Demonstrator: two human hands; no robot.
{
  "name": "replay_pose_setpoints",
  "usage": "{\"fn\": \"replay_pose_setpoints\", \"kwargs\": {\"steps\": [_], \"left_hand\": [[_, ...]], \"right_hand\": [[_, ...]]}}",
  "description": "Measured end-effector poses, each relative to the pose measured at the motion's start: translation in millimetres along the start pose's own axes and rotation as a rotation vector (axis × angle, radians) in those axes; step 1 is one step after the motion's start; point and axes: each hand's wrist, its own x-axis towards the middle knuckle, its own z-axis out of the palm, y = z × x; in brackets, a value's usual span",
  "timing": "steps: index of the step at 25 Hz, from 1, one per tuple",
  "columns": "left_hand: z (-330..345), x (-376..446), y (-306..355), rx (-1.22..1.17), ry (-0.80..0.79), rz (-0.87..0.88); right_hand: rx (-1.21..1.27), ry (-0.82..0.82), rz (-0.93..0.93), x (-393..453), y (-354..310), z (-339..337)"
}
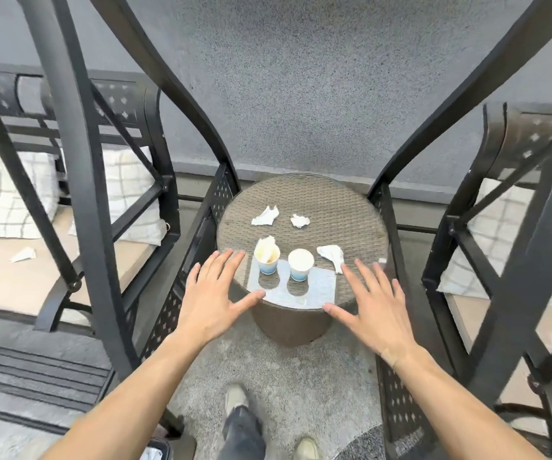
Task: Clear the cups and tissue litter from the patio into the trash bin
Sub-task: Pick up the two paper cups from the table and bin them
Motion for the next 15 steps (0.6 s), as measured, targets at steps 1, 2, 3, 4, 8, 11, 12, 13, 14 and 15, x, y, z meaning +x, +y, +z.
{"fn": "replay_pose_setpoints", "kwargs": {"steps": [1,2,3,4,8,11,12,13,14,15], "left_hand": [[3.9,10.2,-4.7,-0.010,-0.011,-0.011],[7.2,16.8,-6.1,-0.022,-0.017,-0.011],[11.1,25.6,-9.7,-0.037,-0.020,-0.008],[15.2,38.0,-17.1,-0.049,-0.023,-0.007],[29.3,94.6,-46.0,-0.058,-0.050,0.037],[42.9,134.5,-69.6,-0.116,-0.136,0.073],[48.2,144.8,-77.0,-0.141,-0.177,0.088],[54.4,153.5,-83.8,-0.155,-0.217,0.103],[61.1,162.2,-90.0,-0.157,-0.259,0.117],[67.9,169.2,-94.1,-0.148,-0.302,0.125]], "right_hand": [[-0.001,-0.011,-0.002,13.9,-1.6,3.6],[0.000,-0.015,0.000,22.2,-1.8,5.6],[0.001,-0.014,-0.001,32.1,-2.5,8.5],[0.011,-0.016,0.001,45.5,-4.8,13.0],[0.038,-0.038,0.041,96.6,-12.8,26.6],[0.072,-0.081,0.096,133.1,-26.7,35.4],[0.092,-0.092,0.114,142.1,-33.0,39.1],[0.108,-0.102,0.132,149.2,-39.0,43.8],[0.119,-0.109,0.148,155.9,-44.4,49.1],[0.123,-0.111,0.158,160.2,-48.1,54.4]]}}
